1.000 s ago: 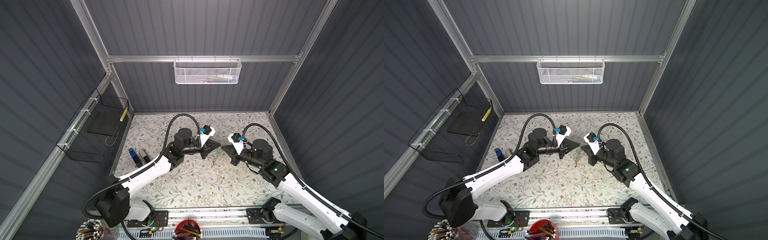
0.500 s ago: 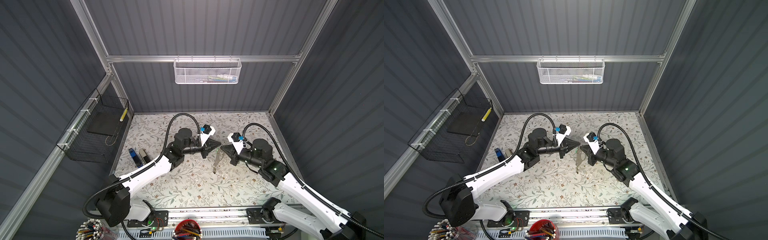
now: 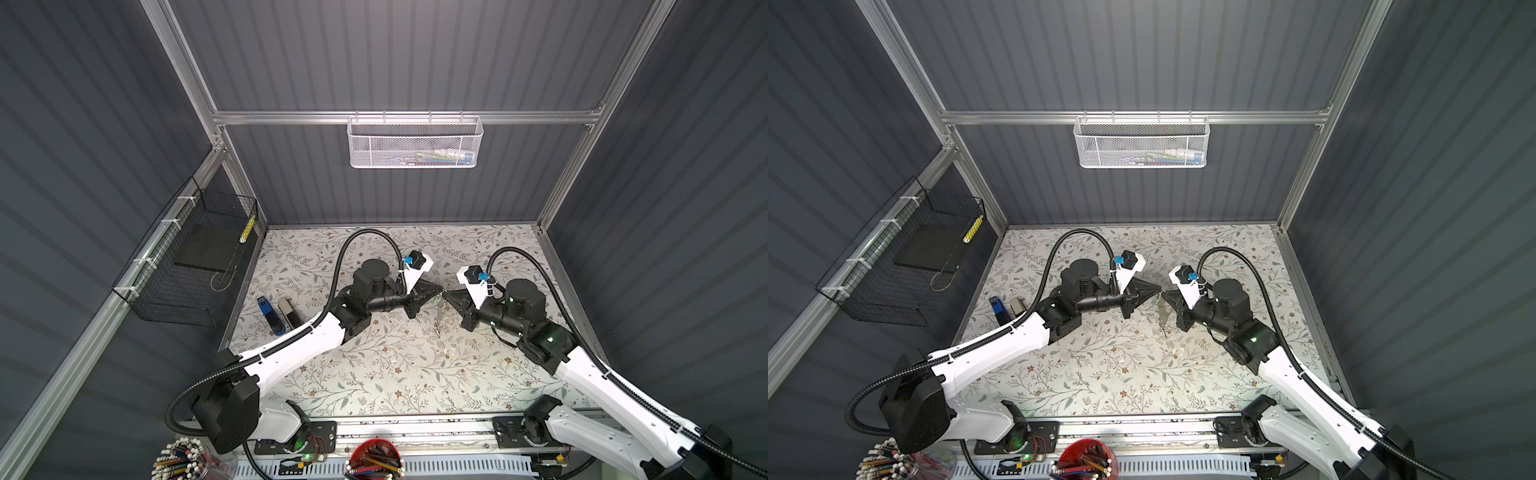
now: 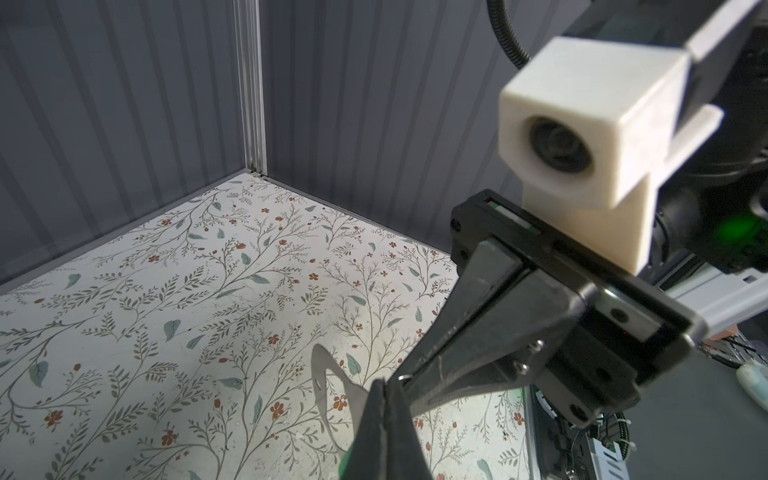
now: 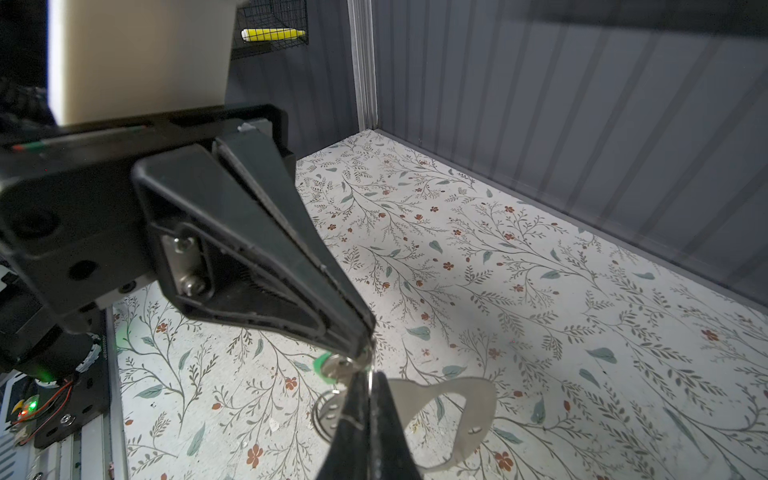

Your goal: Put the keys on the keyring

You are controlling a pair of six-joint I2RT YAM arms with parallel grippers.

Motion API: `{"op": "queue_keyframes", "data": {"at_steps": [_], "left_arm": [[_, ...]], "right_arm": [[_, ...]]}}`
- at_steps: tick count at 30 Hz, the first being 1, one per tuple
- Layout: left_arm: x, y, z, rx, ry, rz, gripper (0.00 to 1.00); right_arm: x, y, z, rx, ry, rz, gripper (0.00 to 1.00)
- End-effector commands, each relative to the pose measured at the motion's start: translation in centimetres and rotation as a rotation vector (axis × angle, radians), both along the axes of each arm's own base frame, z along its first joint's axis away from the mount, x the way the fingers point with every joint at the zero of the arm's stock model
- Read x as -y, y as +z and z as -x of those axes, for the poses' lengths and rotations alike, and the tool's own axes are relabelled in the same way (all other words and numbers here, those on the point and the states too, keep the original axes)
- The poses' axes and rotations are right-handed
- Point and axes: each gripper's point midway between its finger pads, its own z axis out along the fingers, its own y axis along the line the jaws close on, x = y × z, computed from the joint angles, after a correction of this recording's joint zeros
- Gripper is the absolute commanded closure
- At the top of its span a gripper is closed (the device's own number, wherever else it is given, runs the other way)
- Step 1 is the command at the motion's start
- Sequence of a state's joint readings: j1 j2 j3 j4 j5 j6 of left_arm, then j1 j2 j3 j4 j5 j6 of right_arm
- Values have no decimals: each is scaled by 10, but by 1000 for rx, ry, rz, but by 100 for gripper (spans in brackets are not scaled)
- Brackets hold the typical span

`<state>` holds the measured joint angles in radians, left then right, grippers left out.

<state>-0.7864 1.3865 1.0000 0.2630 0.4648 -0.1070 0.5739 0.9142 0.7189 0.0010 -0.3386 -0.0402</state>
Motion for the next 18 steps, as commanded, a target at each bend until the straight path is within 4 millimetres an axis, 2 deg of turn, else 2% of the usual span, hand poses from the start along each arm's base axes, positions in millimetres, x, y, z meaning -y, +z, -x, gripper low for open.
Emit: {"op": "queue_keyframes", "data": {"at_steps": [1,10,18], "left_arm": [[-7,4,-24,-23,132,4,100],[-16,16,-30,-28,201,45,100],[-13,29,-33,-50,208,113,100]], "right_arm": [[-7,19,8,50,53,-57,100],[-6,16,9,50,48,-56,100],[-8,13,11,51,55,-27,100]]}}
